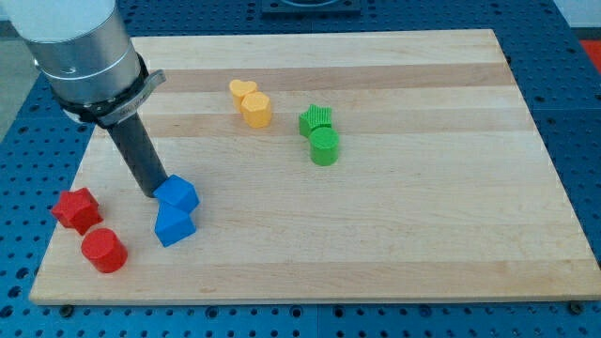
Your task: Push the red star above red circle
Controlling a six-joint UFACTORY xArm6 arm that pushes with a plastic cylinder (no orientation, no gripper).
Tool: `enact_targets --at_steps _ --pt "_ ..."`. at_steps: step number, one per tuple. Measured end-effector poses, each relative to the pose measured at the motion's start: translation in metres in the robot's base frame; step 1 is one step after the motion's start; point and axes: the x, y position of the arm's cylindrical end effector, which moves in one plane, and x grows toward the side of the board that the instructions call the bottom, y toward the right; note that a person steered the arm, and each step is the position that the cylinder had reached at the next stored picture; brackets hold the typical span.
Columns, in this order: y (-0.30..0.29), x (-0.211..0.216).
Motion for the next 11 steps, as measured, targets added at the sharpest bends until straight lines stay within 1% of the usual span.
enact_targets --at_steps 1,2,4,5,6,8,9,11 --pt "-0.002 -0.013" --pt "-0.022 -0.034" --pt "-0.07 -0.054" --pt "-0.095 -0.056" --pt "-0.113 -0.041" --pt "-0.113 -0.034" --pt "-0.113 -0.013" --pt "-0.113 0.051"
